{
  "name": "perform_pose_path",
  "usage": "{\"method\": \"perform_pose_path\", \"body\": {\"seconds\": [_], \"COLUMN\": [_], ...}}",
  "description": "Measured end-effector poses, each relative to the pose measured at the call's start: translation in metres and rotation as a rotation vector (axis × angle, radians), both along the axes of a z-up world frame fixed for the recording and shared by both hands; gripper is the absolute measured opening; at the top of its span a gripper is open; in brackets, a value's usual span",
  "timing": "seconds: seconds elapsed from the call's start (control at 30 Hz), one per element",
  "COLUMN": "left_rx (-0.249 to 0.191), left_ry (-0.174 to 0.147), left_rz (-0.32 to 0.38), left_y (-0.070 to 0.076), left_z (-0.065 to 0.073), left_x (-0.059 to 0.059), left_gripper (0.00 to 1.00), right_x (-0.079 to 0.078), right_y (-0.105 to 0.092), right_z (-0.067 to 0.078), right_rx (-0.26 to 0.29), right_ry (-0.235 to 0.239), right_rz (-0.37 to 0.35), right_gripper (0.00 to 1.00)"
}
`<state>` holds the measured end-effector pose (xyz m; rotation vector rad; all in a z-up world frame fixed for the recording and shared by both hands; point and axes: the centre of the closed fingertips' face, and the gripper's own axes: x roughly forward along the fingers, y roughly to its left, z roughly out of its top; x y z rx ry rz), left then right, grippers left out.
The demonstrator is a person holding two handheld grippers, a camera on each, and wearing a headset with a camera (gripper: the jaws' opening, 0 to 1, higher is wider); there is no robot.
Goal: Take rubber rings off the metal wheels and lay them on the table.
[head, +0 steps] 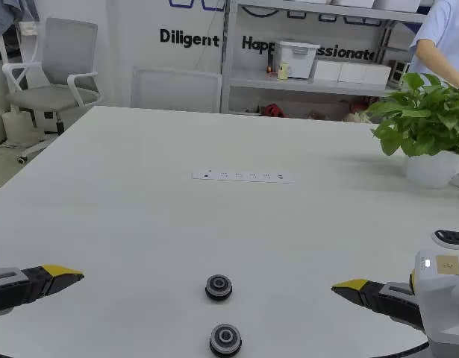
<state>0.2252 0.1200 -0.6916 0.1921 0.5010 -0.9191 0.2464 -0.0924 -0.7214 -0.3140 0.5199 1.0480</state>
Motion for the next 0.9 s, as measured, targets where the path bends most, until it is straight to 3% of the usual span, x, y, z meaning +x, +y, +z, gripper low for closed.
{"method": "perform_pose_path", "body": {"seconds": [0.9], "left_rx": [0.006], "left_ry": [0.009], "left_rz": [0.009], "left_y": [0.0044], "left_z": [-0.0043], "left_x": [0.0079], "left_gripper": [1.00], "right_x": [0.0077], "right_y": [0.0023], "right_z": [-0.0039], "right_rx": [-0.008], "right_ry": [0.010], "right_rz": [0.008], "right_gripper": [0.83]}}
